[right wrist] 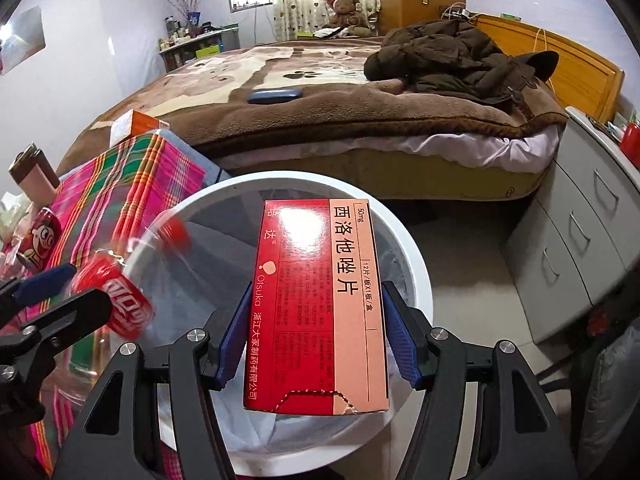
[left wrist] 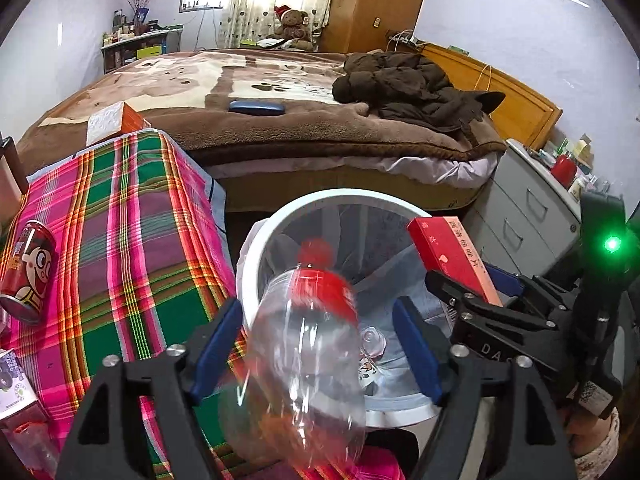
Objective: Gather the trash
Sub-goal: 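Carry the box and bottle over the white bin and open both tools to drop them, then move both open tools back to the table toward the foam sleeve and plastic cup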
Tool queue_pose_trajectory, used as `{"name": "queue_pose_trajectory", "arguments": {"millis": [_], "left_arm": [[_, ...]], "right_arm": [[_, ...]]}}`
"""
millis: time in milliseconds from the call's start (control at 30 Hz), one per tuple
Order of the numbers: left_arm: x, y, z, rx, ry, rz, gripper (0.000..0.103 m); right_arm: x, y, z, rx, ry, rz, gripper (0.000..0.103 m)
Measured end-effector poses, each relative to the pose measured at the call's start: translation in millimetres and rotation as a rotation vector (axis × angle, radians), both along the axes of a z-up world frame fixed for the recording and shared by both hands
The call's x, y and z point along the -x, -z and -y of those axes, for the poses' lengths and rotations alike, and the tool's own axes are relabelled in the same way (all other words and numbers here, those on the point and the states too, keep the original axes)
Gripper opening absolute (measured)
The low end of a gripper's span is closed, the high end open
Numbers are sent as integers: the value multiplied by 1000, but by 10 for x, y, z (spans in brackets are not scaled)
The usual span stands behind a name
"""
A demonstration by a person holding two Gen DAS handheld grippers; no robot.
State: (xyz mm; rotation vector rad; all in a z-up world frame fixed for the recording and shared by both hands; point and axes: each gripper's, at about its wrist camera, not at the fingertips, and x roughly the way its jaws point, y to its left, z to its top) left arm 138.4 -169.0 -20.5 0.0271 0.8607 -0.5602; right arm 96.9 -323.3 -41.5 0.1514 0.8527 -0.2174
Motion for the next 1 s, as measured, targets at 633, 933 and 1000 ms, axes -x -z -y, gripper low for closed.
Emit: {"name": "queue_pose_trajectory", "arguments": {"millis": [633,933,1000], "left_arm": [[155,-172,-352,34,-50,43,82],[338,-237,-711,41,-112,73,82],[395,-254,-820,46,-130,82,82]], "right_arm": [[121,-198,-146,-19,5,88,72],[196,-286,-384,-34,-44,134,72],[221,-310,-464,-41,-60,147,72]]}}
